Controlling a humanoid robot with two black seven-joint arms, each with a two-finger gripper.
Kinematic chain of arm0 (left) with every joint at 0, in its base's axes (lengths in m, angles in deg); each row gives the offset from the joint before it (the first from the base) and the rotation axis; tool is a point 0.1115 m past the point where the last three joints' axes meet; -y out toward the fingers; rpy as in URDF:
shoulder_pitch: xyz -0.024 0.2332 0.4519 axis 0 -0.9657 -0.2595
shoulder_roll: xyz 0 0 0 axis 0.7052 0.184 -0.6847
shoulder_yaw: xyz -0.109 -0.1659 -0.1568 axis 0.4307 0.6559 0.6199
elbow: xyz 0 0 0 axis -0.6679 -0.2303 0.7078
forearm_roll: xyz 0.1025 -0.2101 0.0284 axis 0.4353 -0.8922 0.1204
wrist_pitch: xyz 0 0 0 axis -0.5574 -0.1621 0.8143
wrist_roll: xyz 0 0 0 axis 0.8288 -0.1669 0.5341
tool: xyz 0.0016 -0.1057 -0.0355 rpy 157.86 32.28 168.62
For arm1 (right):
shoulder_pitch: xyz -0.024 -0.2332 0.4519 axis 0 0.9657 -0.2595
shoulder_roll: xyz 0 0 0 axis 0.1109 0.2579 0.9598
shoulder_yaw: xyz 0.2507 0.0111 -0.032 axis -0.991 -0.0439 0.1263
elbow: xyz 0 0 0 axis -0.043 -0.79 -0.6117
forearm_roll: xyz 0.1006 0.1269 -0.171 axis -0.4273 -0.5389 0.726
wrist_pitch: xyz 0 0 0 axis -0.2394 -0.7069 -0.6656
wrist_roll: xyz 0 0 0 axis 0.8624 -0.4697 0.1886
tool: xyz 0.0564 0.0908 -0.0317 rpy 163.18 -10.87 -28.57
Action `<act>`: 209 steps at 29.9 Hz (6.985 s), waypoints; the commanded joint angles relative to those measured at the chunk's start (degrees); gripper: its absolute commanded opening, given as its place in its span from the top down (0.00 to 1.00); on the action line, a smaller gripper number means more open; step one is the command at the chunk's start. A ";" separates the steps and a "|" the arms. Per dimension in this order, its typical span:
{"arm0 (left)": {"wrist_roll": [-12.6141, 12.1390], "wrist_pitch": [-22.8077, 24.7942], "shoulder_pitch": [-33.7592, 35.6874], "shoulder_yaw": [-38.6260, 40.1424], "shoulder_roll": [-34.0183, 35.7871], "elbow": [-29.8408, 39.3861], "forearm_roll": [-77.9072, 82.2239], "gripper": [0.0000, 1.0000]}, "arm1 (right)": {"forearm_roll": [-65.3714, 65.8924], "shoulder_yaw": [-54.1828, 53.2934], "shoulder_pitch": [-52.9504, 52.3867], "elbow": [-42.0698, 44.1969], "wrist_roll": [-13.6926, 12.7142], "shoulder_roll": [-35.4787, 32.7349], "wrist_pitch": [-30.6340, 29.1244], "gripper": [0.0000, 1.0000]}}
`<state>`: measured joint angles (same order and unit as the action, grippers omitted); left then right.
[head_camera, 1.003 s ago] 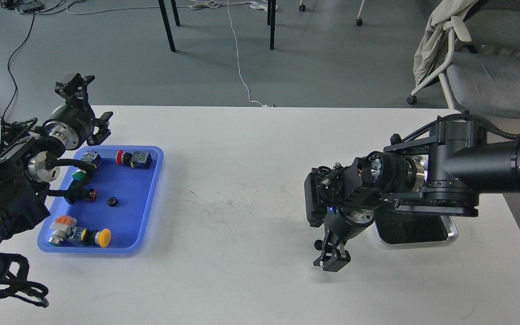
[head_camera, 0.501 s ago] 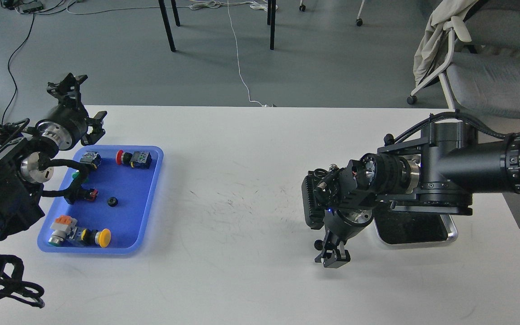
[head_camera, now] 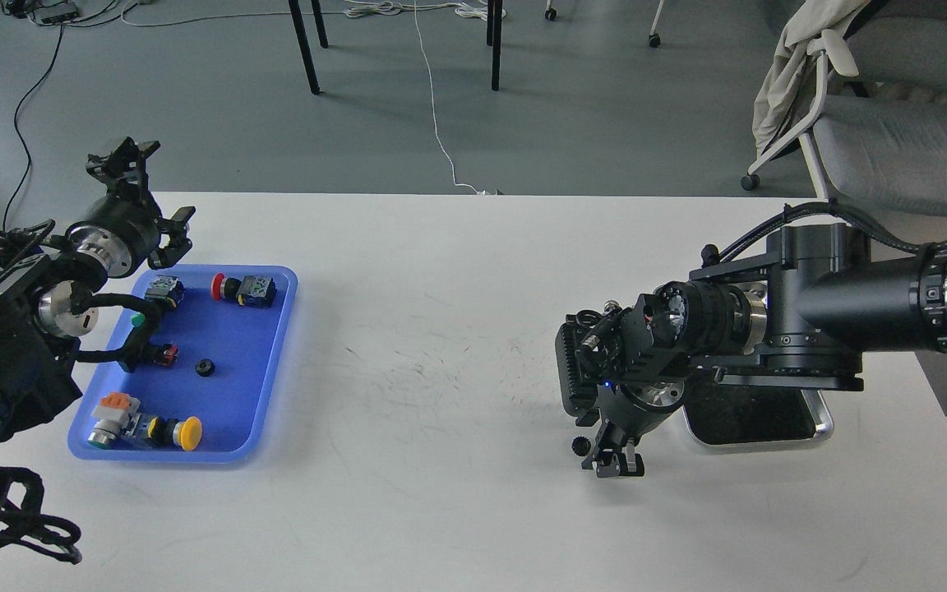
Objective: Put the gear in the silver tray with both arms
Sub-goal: 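Lower the right gripper onto the black gear and close it, then lift the gear and carry it over the silver tray with the right gripper, then lower the gear onto the silver tray and open the right gripper, then withdraw the right arm up and away from the silver tray, then reach the left gripper down into the blue tray toward another part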
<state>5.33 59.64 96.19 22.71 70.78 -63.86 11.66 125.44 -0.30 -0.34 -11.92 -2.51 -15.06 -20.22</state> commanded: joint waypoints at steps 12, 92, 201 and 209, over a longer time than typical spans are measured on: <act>-0.01 0.00 -0.68 -0.09 -0.09 0.00 0.00 0.01 | -0.04 0.01 -0.05 1.11 0.00 1.16 0.00 0.63; -0.01 3.39 -2.79 -0.35 4.30 0.09 0.00 0.01 | -0.57 -3.51 10.94 30.91 0.00 -10.00 6.95 0.92; 16.13 -7.12 -9.91 -11.16 35.86 63.80 44.65 0.04 | -119.48 -55.71 28.43 26.25 -2.95 -15.19 18.55 0.04; 16.13 -7.91 -12.98 -11.95 36.82 65.12 44.91 0.01 | -120.89 -60.45 30.44 26.16 -5.76 -13.52 18.20 0.04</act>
<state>21.45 51.51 84.30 10.86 107.01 0.71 55.98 4.96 -58.91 28.96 14.27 -7.27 -29.64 -1.92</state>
